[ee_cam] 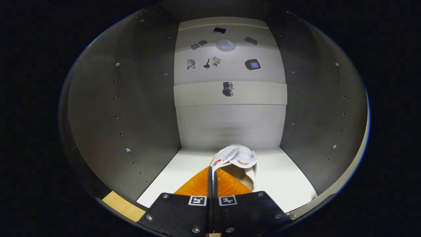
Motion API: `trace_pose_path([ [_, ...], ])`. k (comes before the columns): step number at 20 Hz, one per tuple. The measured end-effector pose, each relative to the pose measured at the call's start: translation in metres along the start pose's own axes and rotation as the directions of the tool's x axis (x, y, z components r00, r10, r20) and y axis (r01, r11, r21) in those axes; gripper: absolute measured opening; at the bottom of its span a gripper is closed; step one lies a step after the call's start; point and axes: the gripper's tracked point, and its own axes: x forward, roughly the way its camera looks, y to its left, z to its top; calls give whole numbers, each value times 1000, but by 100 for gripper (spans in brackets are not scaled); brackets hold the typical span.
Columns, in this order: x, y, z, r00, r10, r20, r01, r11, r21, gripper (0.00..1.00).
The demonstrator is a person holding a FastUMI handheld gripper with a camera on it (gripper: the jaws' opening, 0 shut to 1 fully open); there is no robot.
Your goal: Open the shoe cabinet door, grab the shoes and put them into the shoe cabinet, then close the shoe cabinet door.
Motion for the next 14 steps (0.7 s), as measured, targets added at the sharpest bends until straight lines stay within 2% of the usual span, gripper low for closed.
trace_pose_path([
  [5, 5, 7, -6, 1000, 13, -20, -13, 1000, 17, 0],
  [11, 7, 12, -7, 1000, 4, -15, -3, 1000, 9, 9],
  [13, 6, 16, -8, 1000, -1, -13, 1, 1000, -8, 22],
  [14, 7, 18, -7, 1000, -11, -4, 11, 1000, -18, 36],
])
